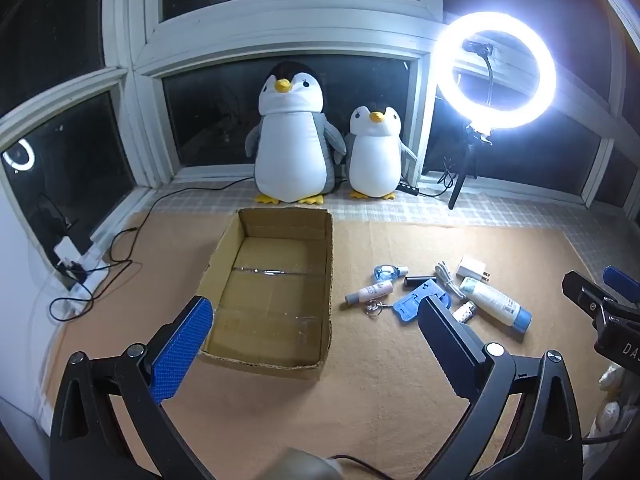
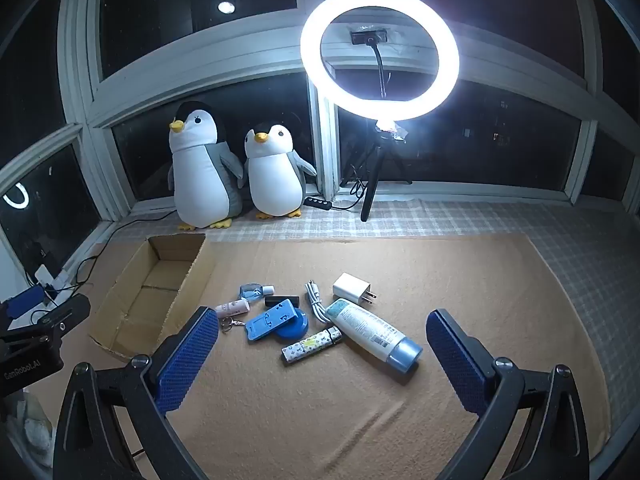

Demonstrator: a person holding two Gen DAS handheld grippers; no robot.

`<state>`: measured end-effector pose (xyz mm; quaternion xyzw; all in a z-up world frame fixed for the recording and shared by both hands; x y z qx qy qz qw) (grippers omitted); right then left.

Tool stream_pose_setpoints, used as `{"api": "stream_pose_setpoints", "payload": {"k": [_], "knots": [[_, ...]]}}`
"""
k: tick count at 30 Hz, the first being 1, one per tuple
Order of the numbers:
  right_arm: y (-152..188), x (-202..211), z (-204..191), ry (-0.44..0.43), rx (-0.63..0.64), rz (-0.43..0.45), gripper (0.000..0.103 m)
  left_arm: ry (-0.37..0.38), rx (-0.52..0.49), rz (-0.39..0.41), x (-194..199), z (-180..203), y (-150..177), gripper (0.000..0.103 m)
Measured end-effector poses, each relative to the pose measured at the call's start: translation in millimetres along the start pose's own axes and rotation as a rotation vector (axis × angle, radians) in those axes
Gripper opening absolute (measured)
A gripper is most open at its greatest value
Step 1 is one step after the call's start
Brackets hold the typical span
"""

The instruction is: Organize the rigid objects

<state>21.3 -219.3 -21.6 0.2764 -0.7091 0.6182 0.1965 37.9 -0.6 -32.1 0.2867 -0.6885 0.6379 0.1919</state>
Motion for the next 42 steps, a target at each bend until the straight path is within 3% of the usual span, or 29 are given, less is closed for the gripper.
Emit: {"api": "stream_pose_setpoints", "payload": {"k": [42], "knots": [[1.6,-5.2,-1.6,0.014,0.017,-0.007,0.103,-0.007,0.009,-0.004,-3.1,-3.5,0.6,0.102]]}}
Point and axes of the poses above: each gripper's, at about its wrist camera, not at the fingertips, and x roughly against the way its jaws point, z to its right, y to its underside, the point moved 5 cm from there along -x, roughly the way its jaws point, and after that the axes turned 9 degrees about -y, right-handed, at the moved point
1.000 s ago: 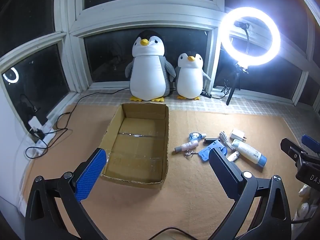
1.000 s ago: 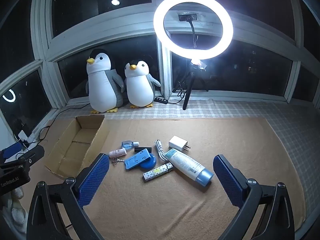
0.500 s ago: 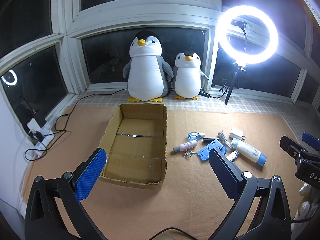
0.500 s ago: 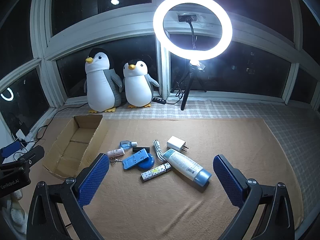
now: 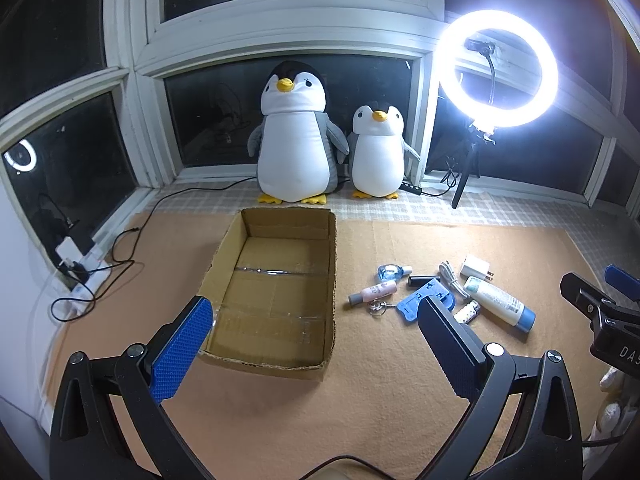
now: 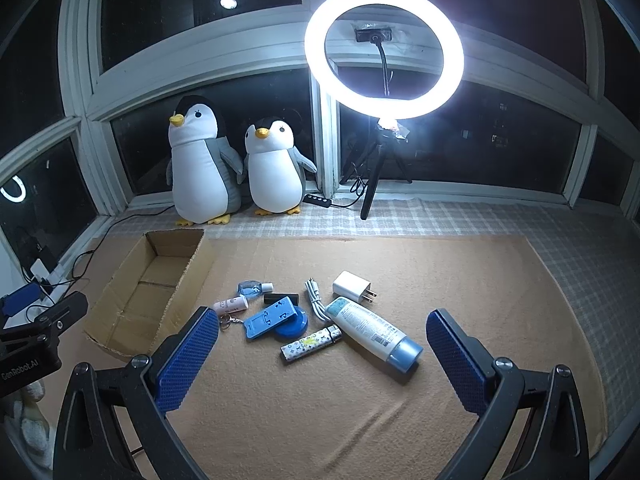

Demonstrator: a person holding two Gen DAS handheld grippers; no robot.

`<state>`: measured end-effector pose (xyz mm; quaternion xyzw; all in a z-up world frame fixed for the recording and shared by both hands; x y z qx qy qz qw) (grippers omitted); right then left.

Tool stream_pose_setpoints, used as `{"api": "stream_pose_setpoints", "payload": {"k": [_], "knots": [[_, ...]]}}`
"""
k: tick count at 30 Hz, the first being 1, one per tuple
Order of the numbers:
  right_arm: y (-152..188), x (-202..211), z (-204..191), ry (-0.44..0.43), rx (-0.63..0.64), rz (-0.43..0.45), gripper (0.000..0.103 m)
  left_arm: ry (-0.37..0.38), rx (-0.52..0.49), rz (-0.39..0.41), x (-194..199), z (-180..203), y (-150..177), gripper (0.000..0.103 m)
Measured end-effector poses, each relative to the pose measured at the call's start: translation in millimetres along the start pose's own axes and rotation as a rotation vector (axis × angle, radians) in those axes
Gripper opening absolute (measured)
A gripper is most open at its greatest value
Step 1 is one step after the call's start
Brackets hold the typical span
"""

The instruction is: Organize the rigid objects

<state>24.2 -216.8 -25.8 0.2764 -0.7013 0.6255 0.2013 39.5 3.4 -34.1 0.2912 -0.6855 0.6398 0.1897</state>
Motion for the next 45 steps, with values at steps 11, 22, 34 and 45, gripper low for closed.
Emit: {"api": "stream_pose_setpoints", "payload": {"k": [11,22,34,45], "knots": [[0.7,-1.3,-3.2,0.003,0.003,0.003,0.103,-0.004,0.001,0.006,0.7,-3.3,-0.1,0.102],[0.8,-1.6,-2.3,0.004,0.005,0.001,0.103,-0.004,0.0,0.005,0.9,-3.1,0.2,0.102],[0.8,-1.4,-2.2,0.005,0.001,-0.001,0.103,-0.004,-0.001,0.005,0.8,-3.5,0.5,0.102],[1.9,-1.8,-1.7,0.004,0.0,-0.005,0.103,-0.009,0.002,0.002,-0.9,-6.1,1.1,0.102]]}}
Point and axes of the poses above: each gripper's, at about its wrist camera, not at the fingertips, and x roughly against the way its jaws point, z to its right, y to its underside, the point moved 5 cm from there along -x, roughly the way its jaws point, and after that the axes turned 9 degrees about -y, right-handed, at the moved point
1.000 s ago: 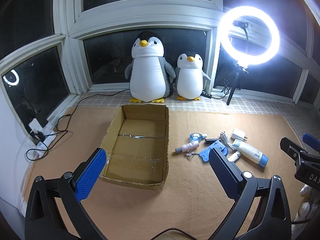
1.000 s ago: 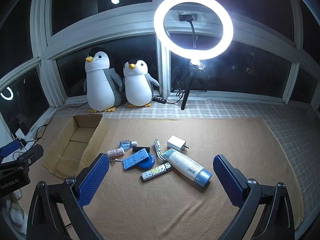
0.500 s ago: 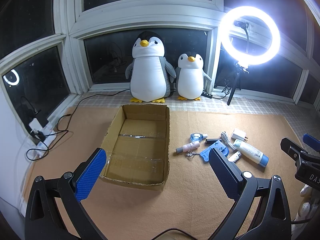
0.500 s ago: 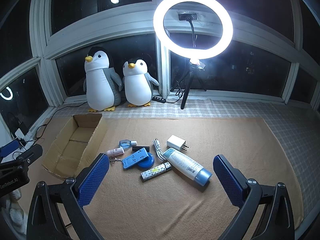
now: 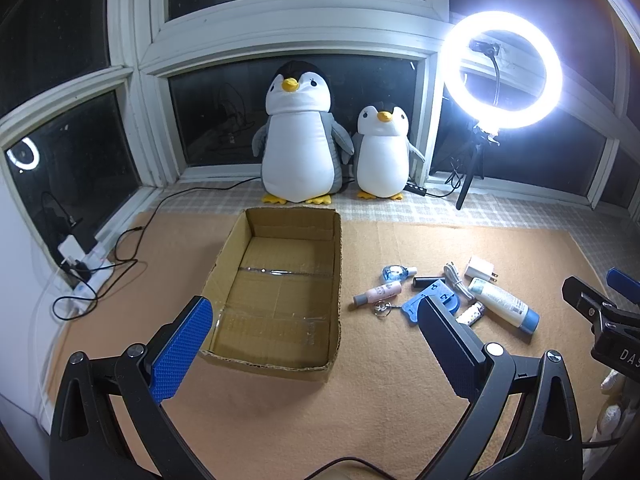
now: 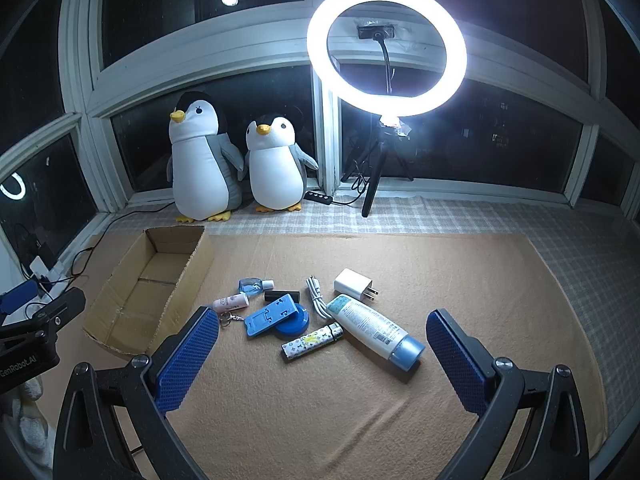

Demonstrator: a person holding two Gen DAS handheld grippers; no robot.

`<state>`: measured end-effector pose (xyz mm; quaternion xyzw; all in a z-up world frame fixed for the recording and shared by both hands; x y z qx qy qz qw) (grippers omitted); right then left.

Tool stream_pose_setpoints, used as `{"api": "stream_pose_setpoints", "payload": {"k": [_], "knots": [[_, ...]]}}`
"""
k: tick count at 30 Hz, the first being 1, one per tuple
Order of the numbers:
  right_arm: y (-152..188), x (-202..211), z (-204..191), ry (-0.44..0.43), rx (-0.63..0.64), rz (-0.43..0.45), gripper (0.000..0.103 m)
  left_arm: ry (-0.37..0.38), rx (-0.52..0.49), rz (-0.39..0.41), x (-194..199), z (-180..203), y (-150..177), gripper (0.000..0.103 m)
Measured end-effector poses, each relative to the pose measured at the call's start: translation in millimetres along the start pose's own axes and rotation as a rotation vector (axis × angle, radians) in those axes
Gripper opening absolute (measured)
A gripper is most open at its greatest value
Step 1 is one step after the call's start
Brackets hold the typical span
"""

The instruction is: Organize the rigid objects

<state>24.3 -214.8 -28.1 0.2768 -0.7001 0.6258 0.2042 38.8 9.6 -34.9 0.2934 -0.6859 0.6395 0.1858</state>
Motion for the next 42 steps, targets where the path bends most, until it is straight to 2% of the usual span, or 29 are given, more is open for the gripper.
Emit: {"api": "stream_pose_setpoints", "payload": {"k": [14,25,33,42], "knots": [[4,-8,2,0.002,-0.002,-0.018,0.103,-0.025,0.006,-0.014,-12,-9,3,0.102],[8,-21,19,0.0,-0.017,-0.031,0.103,-0.149,0.061,-0.069,-48,-61,15,0.102],[18,-30,45,-0.002,-0.059,-0.033,0.103,-0.264,0.083,-0.154,-98,-107,34,0.102],[35,-49,84,0.047,-0.069,-0.086,0.103,-0.315,0.079,-0.248,-146,-123,55,0.102]]}}
Point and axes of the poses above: each gripper's, at about its wrist camera, not at the fingertips, and x roughly against the way its jaws point, z to its right, y to its underside, the point moved 5 cm from there along -x, roughly the way its jaws point, and after that the axes turned 9 degrees about -y, right-handed, at the moved point
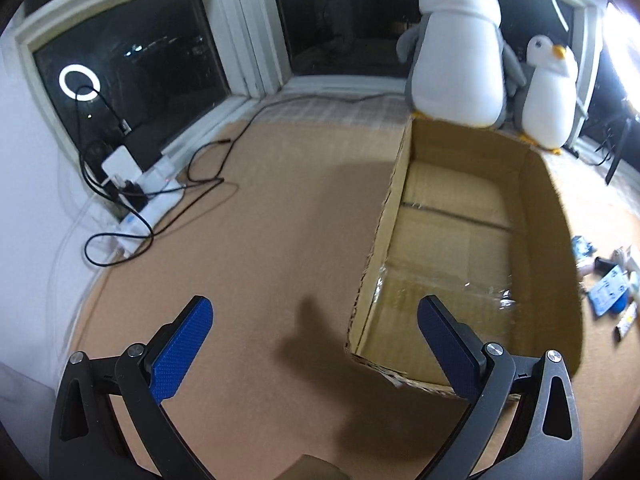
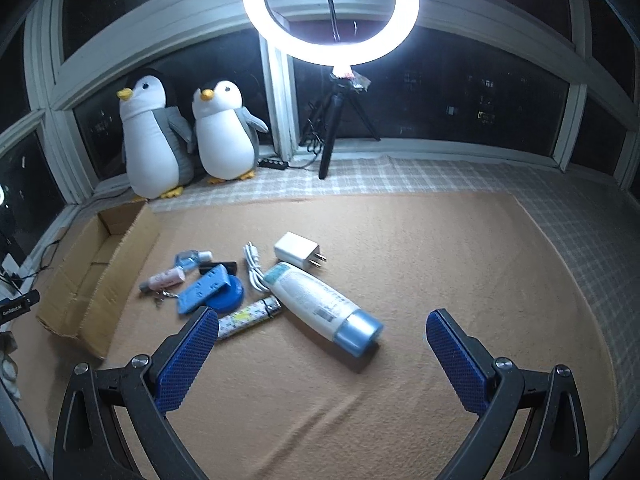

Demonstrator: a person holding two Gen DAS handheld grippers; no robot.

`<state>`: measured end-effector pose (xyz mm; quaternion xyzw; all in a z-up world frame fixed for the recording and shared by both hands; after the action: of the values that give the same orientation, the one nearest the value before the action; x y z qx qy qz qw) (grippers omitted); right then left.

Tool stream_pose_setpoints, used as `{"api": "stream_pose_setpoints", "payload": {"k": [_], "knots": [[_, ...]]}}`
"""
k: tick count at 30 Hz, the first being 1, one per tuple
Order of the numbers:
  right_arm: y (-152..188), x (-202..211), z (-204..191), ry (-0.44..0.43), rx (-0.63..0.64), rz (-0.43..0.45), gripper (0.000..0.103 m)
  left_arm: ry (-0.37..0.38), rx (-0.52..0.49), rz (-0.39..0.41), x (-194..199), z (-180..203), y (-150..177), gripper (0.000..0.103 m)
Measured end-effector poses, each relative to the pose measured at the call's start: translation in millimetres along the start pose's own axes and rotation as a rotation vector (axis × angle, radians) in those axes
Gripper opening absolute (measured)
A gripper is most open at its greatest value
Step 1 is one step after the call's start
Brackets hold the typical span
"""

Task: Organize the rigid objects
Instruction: 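Move the left tool to the box rim while the right tool approaches the lotion tube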

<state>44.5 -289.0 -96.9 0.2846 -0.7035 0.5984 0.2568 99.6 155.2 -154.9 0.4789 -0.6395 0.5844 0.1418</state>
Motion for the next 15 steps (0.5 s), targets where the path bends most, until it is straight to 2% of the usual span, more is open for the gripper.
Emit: {"api": "stream_pose_setpoints", "payload": {"k": [4,6,9,15], "knots": [[5,-14,9,0.024,0.034,-0.035,0.102,-0.001,-0.012,-0.023,-11,6,2,0.102],[6,-23,13,0.009,0.038,-0.057,0.102,0.013,-0.012,-0.035,-15,10,3,0.096],[7,-33,16,-0.021,0.034,-0.083,0.097,0.017,-0.017,-0.048,-21,12,2,0.094],[2,-60,23,-0.059,0.072,-0.129,0.091,0.026,-0.022,-0.076,-32,14,3,0.083]]}}
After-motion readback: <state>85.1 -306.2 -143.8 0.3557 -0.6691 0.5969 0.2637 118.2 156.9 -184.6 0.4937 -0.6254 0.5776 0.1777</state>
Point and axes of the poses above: each gripper's, at about its wrist camera, not at the fingertips, and x roughly against the way its jaws point, z to its right, y to its underside, the point moved 5 cm from there along -x, roughly the way its jaws point, and after that the axes turned 9 degrees about -y, right-handed, at the moved point
